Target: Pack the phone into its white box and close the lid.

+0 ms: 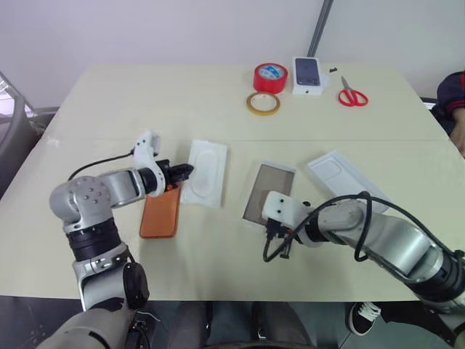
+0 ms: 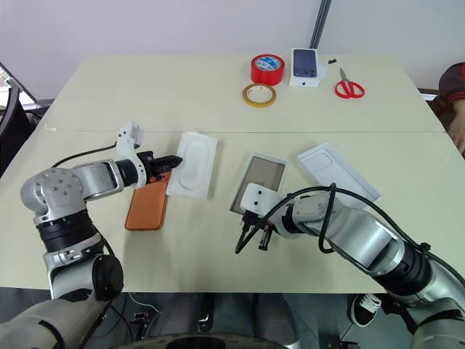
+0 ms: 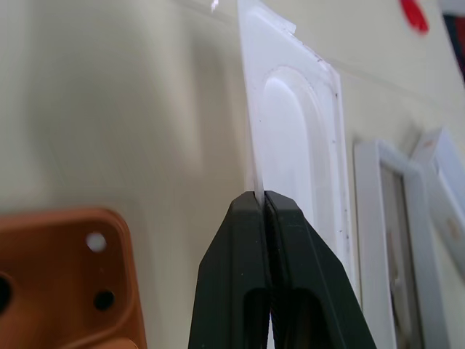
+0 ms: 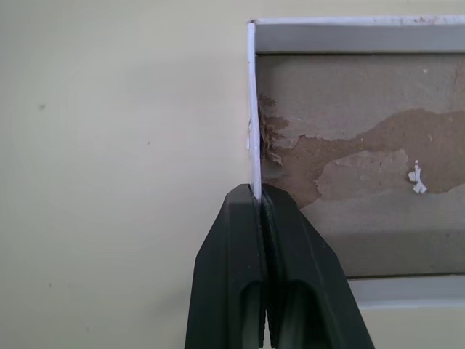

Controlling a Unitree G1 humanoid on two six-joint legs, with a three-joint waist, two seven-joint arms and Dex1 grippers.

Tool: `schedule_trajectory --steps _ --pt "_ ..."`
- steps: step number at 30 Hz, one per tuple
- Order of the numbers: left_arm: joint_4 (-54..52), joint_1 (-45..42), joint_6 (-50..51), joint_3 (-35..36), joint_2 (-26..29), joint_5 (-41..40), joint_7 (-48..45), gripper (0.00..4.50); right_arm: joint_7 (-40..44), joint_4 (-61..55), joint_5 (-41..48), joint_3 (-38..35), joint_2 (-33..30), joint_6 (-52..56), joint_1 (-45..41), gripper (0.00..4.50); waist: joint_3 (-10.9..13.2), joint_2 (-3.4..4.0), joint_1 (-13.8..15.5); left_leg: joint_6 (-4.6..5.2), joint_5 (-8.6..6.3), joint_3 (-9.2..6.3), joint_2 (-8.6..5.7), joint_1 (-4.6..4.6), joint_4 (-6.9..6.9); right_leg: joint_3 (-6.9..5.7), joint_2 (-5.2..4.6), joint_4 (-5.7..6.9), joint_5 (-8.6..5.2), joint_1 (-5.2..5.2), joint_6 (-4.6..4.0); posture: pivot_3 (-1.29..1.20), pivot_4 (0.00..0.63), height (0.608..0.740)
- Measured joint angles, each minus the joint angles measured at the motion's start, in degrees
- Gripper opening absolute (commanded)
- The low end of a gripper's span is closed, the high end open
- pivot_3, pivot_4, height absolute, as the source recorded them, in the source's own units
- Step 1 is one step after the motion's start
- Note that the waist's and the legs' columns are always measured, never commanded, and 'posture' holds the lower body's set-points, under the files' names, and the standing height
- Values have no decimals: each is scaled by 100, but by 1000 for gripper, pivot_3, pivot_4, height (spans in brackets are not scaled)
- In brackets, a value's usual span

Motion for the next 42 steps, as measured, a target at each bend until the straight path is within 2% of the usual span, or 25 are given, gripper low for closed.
schedule_trajectory --steps 5,14,17,20,23,28,32,36,42 --pt "-1 -142 52 472 -38 -3 93 0 534 15 -325 273 -20 -897 -13 39 1 -1 -7 -6 3 0 1 0 -1 0 1 0 0 0 0 0 150 740" --pt "-120 -144 286 599 -119 5 183 0 961 877 -1115 816 684 -1850 -318 39 2 -5 3 -13 7 -1 1 1 1 -1 -1 1 0 0 0 0 150 740" --pt "-123 -156 324 603 -173 9 201 0 1179 1072 -1224 818 844 -2146 -319 895 2 -6 -1 -15 8 -1 1 1 1 -2 -1 1 0 0 0 0 150 740" --pt "-126 -207 389 619 -192 9 227 0 1264 1192 -1254 769 915 -2155 -305 2380 2 -6 2 -16 9 -1 1 1 1 -2 -1 1 0 0 0 0 150 740" --pt "-149 -212 391 620 -322 -13 296 0 1283 1154 -1114 261 928 -2135 -192 3940 2 -6 15 -16 9 -1 1 0 1 -4 -4 0 0 3 1 0 150 740" --pt "-504 -65 390 497 -751 -372 619 0 1317 1021 -723 -1041 572 -2039 174 3940 3 -8 24 -16 8 -1 -1 0 -1 -4 -8 -4 1 6 1 0 150 740" --pt "-765 312 391 375 -1175 -779 1076 0 1387 1030 -680 -1670 210 -2029 495 3940 3 -9 -4 -15 7 -1 3 1 -3 -4 -2 -3 1 5 1 0 150 740" --pt "-970 566 391 336 -1447 -1210 1585 0 1409 1109 -695 -1779 153 -2155 679 3940 4 -9 -10 -15 7 0 3 2 -3 -3 0 -3 1 5 1 0 150 740" --pt "-1102 919 391 103 -1425 -1859 2184 0 1391 1294 -757 -1777 200 -2360 636 3940 4 -10 16 -16 8 0 1 1 0 -3 -1 -3 1 7 1 0 150 740"
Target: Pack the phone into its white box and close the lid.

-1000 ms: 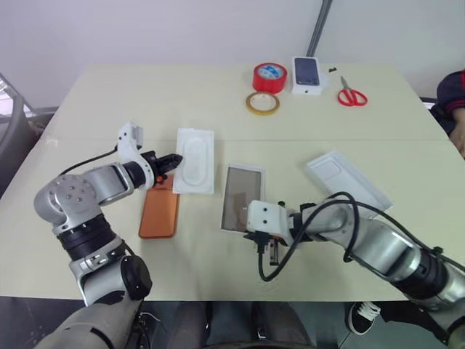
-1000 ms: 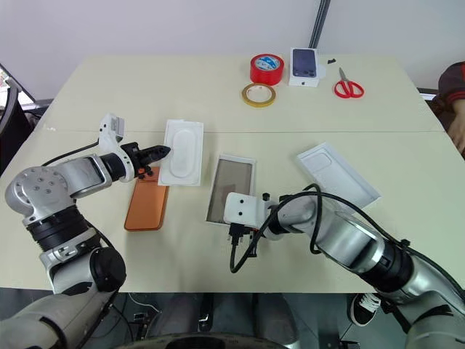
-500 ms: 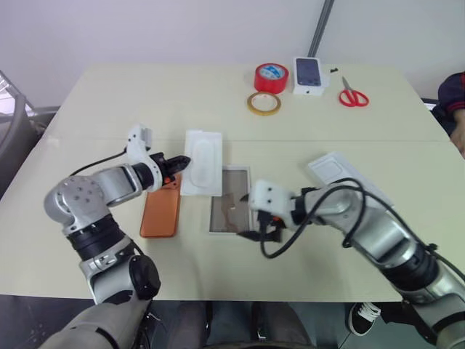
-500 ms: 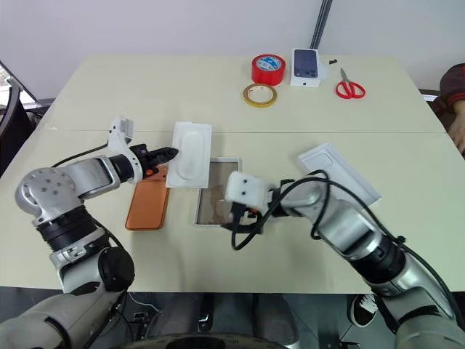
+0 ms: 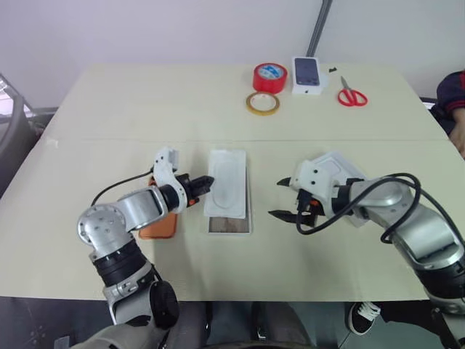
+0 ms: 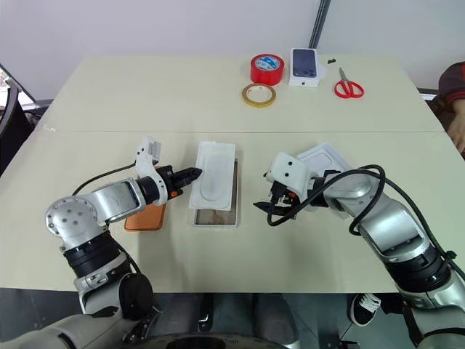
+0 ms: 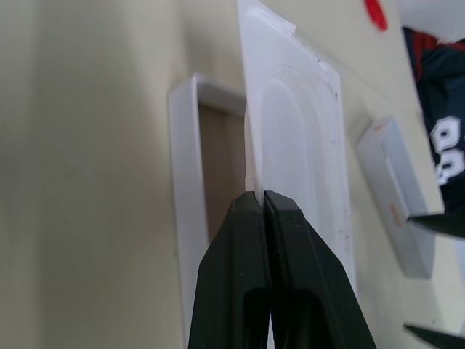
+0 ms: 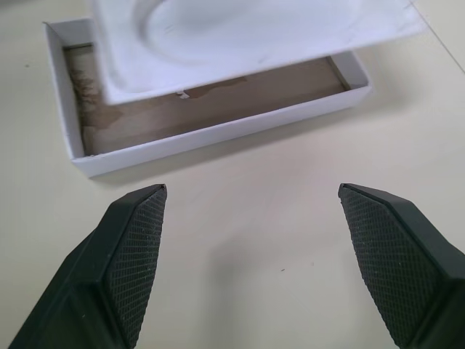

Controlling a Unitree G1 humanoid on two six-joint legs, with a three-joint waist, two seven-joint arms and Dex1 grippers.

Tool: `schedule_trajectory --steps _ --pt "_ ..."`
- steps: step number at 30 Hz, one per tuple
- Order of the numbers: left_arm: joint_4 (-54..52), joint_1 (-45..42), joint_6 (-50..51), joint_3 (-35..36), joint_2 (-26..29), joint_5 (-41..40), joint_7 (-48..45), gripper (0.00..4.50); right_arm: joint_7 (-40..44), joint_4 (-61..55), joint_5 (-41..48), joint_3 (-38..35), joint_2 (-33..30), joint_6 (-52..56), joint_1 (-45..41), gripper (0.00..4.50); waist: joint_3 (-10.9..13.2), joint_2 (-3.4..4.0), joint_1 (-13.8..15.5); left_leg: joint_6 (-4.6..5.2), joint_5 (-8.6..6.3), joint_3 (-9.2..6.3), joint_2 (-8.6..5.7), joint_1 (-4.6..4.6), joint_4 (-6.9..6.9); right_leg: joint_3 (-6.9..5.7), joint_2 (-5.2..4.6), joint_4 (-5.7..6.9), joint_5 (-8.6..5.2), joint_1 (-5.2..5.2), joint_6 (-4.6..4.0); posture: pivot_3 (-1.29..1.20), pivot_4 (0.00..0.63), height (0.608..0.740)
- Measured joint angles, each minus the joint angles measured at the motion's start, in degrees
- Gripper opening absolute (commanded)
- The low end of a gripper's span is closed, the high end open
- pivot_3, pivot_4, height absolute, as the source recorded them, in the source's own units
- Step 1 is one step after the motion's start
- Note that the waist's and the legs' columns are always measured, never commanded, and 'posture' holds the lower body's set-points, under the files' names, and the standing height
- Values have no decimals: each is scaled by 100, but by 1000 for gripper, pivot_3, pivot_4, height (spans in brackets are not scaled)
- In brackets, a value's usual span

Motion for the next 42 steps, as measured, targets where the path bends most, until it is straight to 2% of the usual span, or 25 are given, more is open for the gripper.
schedule_trajectory --steps 2,3,4,7,9,12,14,18,19,23,27,34,37,42 --pt "0 33 0 -3 26 -176 140 636 -7 74 -27 3 41 -43 -49 3995 0 0 -1 0 0 0 0 0 1 0 0 0 0 0 0 0 150 740" --pt "0 33 0 -5 49 -264 204 778 -8 119 -52 4 62 -70 -85 3995 0 0 -3 0 0 0 0 0 1 0 0 0 0 0 0 0 150 740" --pt "0 35 0 -10 76 -368 263 1409 -18 150 -67 4 88 -110 -112 3995 0 0 -4 0 0 0 0 0 1 0 1 0 0 0 0 0 150 740" --pt "0 37 0 -14 170 -656 417 2820 -54 283 -165 12 180 -184 -208 3995 0 0 -7 -1 0 0 0 0 1 0 1 0 0 1 0 0 150 740" --pt "5 33 0 -15 284 -851 464 2820 -105 402 -223 34 238 -201 -286 3995 0 0 -7 -2 1 0 0 0 1 0 1 0 0 0 0 0 150 740" --pt "73 -82 0 19 553 -1117 483 2883 -218 532 -251 32 456 -182 -445 3133 0 0 -9 -4 2 0 0 1 0 0 2 0 0 0 0 0 150 740" --pt "109 -227 -1 38 781 -1213 468 2883 -268 594 -258 37 593 -124 -550 2184 0 0 -11 -6 3 0 0 1 0 0 2 0 0 -1 0 0 150 740" --pt "100 -254 -214 -104 1632 -1117 61 2883 -527 749 -379 179 1019 65 -903 143 0 0 -37 -16 9 -1 1 2 -10 2 6 3 0 -8 0 0 150 740" --pt "39 -182 -406 -250 1910 -981 -174 2883 -597 793 -437 268 1134 107 -976 22 0 1 -35 -18 10 0 1 3 -12 2 6 3 0 -9 -1 0 150 740" --pt "-445 684 -1892 -1300 3285 78 -1851 2883 -918 1056 -694 743 1771 208 -1279 22 0 3 -62 -28 16 6 0 3 -27 9 5 1 -1 -19 -2 0 150 740" --pt "-569 1599 -3430 -1967 3985 1048 -3424 2883 -1147 1471 -1069 1185 2173 124 -1572 22 1 5 -12 -29 17 7 -2 3 -33 8 0 -1 -2 -21 -5 0 150 740" --pt "-555 2421 -4804 -2026 4431 1644 -4998 2883 -1171 2214 -1543 1585 2461 -187 -1737 22 2 5 -47 -14 9 9 -2 2 -53 9 -7 -4 -2 -29 -7 0 150 740" --pt "-584 2704 -5175 -2022 4537 1789 -5472 2883 -842 2246 -1572 1741 2424 -199 -1736 22 2 5 -56 4 -1 9 0 2 -69 9 -7 -4 -2 -39 -7 0 150 740" --pt "-781 3017 -5512 -2010 4645 1861 -5995 2883 -69 1579 -1512 2085 2010 -179 -1425 22 2 5 -54 10 -4 8 1 2 -70 8 -9 -4 -2 -37 -8 0 150 740"
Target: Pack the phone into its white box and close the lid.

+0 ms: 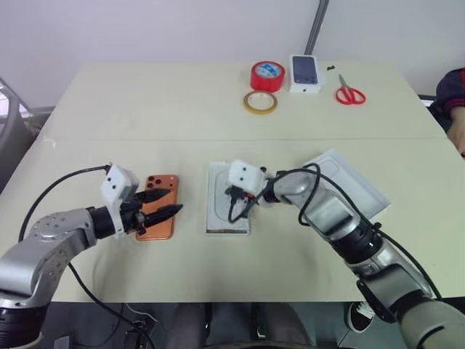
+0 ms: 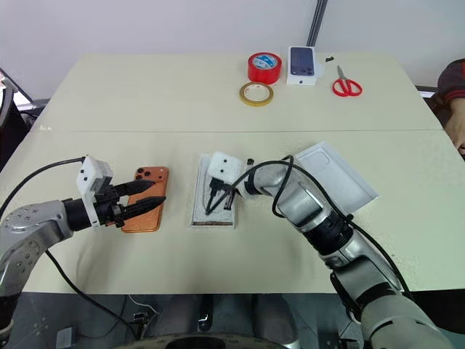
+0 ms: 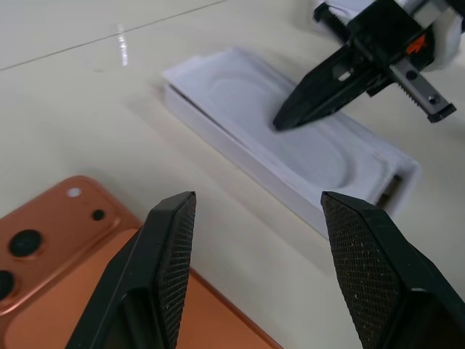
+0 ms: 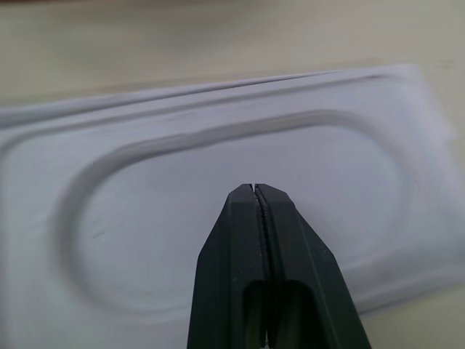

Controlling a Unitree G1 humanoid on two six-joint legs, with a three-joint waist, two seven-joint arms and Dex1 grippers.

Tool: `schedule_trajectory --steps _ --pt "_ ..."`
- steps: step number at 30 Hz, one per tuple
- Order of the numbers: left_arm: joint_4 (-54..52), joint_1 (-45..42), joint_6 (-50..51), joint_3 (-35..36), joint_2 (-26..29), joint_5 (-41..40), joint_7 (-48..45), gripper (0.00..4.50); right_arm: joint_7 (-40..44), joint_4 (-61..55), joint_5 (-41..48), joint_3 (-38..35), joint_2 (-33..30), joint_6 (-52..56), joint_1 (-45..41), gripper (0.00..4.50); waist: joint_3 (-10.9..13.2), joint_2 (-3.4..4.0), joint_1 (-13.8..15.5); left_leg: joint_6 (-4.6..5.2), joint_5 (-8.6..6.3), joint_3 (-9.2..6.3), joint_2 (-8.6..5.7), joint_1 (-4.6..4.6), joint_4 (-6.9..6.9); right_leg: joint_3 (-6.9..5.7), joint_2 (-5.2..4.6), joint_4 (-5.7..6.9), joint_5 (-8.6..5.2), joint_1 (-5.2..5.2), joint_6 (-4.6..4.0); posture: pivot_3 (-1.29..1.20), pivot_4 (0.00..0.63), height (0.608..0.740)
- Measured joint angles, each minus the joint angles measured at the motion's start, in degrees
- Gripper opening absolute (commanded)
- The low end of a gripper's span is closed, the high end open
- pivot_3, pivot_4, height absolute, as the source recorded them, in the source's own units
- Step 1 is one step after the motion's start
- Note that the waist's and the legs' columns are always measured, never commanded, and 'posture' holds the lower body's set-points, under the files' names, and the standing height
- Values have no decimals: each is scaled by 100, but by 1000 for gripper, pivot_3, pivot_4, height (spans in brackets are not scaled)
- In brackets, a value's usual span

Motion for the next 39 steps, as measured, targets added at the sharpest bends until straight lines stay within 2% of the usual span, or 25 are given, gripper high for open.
schedule_trajectory --steps 10,19,24,29,33,36,37,38,39 --pt "-1 149 -370 -142 124 496 -431 2883 767 -614 221 96 -291 205 221 22 0 1 -2 3 -1 -2 0 2 -1 -1 0 1 1 0 -2 0 150 740" --pt "30 146 -376 -183 124 558 -463 2883 1080 -680 276 99 -376 151 284 22 0 0 -1 3 -2 -2 0 2 -1 -1 0 1 0 1 -2 0 150 740" --pt "32 147 -344 -164 98 557 -369 2883 983 -663 304 31 -290 60 302 22 0 0 -1 3 -2 -2 0 2 0 -1 0 2 1 1 -2 0 150 740" --pt "133 74 -28 119 -44 410 54 2883 458 -485 367 -512 65 126 48 22 0 0 -5 3 -2 -2 1 2 0 -2 2 5 1 0 -2 0 150 740" --pt "252 -53 332 303 -89 344 437 2883 117 -184 247 -645 222 131 -102 22 -1 -1 1 3 -2 -3 0 3 2 -3 1 5 1 0 -1 0 150 740" --pt "603 -306 1007 604 -263 155 1019 3706 -149 59 108 -642 442 31 -149 0 -1 -2 -5 3 -1 -3 0 2 3 -3 3 11 1 -2 -1 0 150 740" --pt "792 -419 1347 811 -316 96 1333 4176 -265 163 56 -635 576 9 -216 0 -1 -2 -16 3 -1 -2 0 2 3 -2 5 14 1 -6 -1 0 150 740" --pt "922 -480 1599 1007 -333 81 1580 4460 -341 212 -6 -611 693 -19 -275 0 -1 -2 -38 3 -1 -2 1 1 2 -1 7 16 1 -11 -1 0 150 740" --pt "974 -495 1827 1193 -340 53 1783 4460 -389 244 -47 -579 795 -54 -331 0 -2 -3 -69 3 -1 -2 2 1 1 -1 8 17 1 -11 -1 0 150 740"
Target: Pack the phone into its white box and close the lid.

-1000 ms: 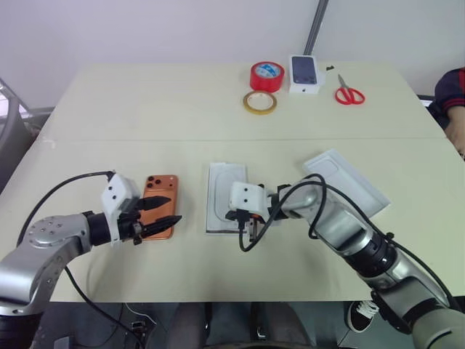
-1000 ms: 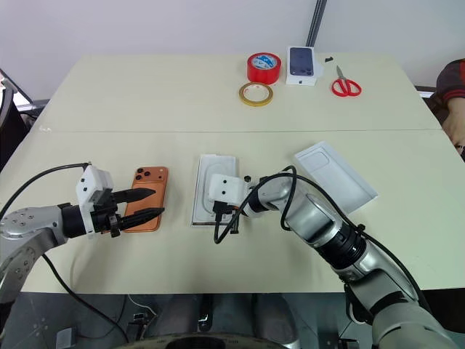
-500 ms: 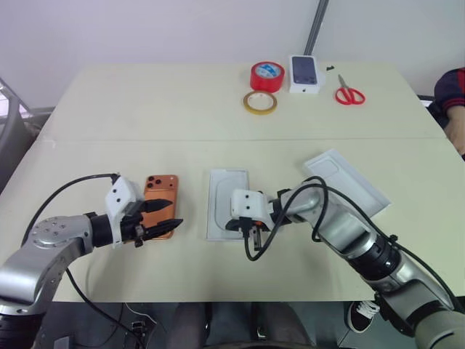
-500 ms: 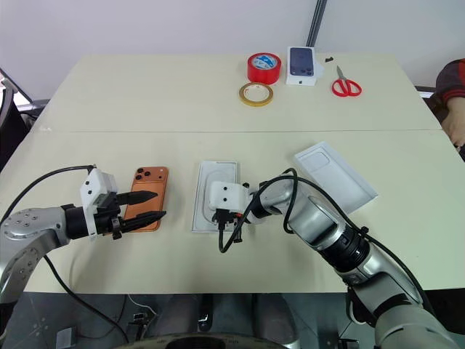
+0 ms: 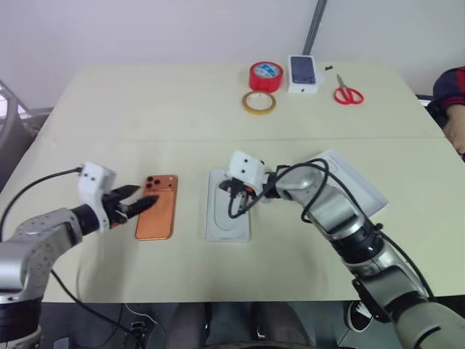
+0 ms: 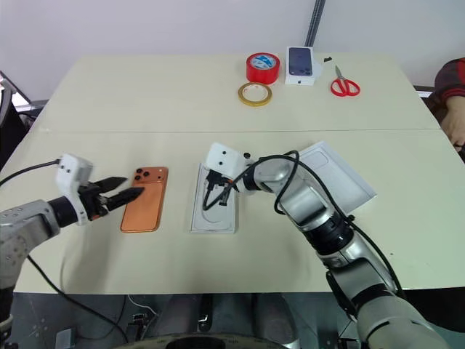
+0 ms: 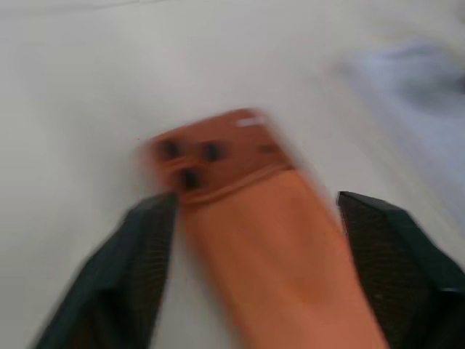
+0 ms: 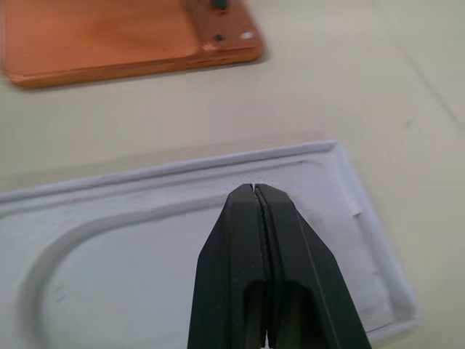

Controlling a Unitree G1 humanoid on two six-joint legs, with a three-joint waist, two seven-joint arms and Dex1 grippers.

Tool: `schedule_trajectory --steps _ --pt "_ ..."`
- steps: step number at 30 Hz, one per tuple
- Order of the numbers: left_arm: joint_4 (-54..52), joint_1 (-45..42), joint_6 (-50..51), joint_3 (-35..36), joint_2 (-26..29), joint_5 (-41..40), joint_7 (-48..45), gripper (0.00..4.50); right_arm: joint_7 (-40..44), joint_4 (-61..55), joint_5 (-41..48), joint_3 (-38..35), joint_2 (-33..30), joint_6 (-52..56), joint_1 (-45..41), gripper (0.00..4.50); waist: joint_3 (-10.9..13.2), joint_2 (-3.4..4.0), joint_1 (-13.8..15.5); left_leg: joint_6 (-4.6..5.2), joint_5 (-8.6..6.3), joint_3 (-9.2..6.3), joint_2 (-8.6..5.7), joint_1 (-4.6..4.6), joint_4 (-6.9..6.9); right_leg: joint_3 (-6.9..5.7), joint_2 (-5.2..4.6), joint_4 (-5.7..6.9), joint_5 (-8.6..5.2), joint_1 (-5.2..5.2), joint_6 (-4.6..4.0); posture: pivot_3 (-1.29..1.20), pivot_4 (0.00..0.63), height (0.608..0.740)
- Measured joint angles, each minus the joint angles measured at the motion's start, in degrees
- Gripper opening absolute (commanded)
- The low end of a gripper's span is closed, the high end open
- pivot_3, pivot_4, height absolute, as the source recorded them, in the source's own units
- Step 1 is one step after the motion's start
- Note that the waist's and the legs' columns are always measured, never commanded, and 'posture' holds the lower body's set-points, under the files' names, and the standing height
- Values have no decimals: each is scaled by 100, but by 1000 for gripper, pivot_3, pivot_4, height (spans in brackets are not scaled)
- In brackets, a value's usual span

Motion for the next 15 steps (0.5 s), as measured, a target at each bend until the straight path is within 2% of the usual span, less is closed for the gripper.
schedule_trajectory --steps 6,11,15 --pt "41 -238 1339 393 -102 -334 679 4460 -37 207 -245 580 533 -200 -243 0 -4 -6 -51 -5 3 -1 -1 -1 3 0 -2 2 0 2 0 0 150 740" --pt "23 -555 2289 450 -224 -697 818 4460 -6 840 -616 1153 767 -397 -494 0 -6 -9 -53 -9 5 -2 -3 0 4 0 -4 4 0 1 0 0 150 740" --pt "-205 -642 2815 443 -267 -834 827 4460 82 1185 -755 1286 908 -389 -625 0 -7 -8 -68 -40 23 -1 -4 2 1 0 -4 4 0 0 0 0 150 740"
